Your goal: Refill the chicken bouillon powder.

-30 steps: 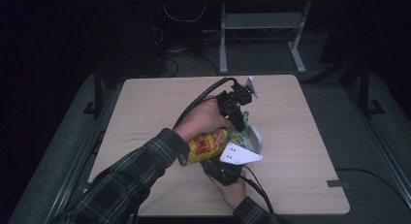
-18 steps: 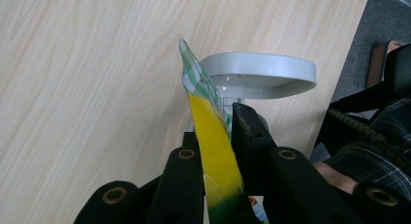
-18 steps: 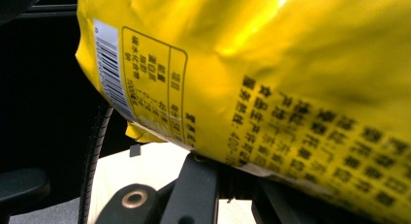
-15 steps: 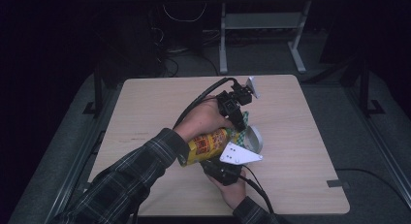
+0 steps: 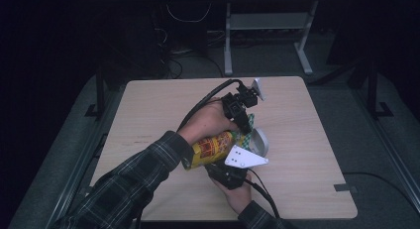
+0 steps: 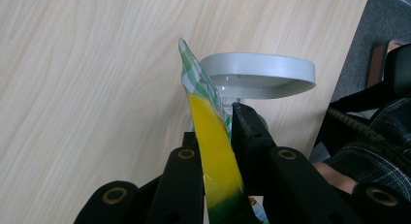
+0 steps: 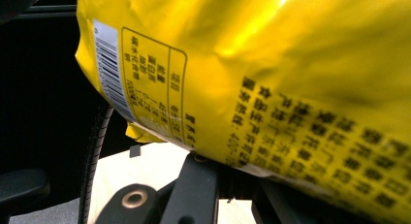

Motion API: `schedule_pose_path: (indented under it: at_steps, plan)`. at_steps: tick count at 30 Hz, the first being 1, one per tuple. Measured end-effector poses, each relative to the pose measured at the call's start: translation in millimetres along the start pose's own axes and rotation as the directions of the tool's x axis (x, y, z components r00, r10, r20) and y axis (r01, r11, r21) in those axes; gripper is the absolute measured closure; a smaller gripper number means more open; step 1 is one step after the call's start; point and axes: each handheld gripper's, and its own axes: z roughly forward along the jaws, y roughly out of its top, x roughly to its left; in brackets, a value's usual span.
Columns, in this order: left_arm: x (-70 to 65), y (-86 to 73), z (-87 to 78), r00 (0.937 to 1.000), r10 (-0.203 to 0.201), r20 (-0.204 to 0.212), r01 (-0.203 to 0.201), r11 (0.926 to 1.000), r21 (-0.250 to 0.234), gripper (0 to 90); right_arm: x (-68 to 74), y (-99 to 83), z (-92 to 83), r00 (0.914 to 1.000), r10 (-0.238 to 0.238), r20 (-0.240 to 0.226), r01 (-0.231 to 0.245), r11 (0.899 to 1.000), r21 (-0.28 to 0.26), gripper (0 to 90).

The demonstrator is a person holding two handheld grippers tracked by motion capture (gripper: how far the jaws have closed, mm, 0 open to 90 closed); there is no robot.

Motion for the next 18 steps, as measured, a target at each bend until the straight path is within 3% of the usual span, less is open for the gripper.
schedule_pose_path:
  at_steps: [18]
  plan:
    - [-0.1,0.2,0.0,1.0000,-0.001,-0.001,0.001,1.0000,0.001,81.0,-0.1,0.3,-0.1,1.0000,0.000,0.000,0.000,1.000,0.000,90.0]
